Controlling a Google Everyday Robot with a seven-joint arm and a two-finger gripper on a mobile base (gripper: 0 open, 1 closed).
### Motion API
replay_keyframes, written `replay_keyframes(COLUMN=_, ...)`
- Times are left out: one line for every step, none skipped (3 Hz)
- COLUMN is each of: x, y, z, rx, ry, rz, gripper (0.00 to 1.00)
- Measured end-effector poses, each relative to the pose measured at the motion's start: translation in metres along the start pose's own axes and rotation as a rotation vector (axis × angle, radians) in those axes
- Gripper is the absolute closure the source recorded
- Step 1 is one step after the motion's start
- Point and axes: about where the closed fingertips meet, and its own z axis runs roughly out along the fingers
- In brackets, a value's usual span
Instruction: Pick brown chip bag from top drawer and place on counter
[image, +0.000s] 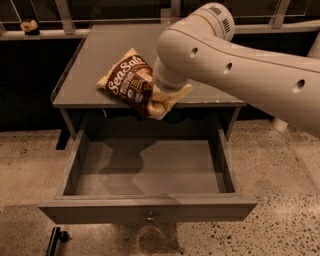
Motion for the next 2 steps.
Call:
replay_keyframes(x=0.0000, y=0.0000, z=0.0000, rx=0.000, ry=0.000, rz=0.000, gripper=0.00)
replay_keyframes(x=0.0000, y=0.0000, z=0.0000, rx=0.000, ry=0.000, rz=0.000, gripper=0.00)
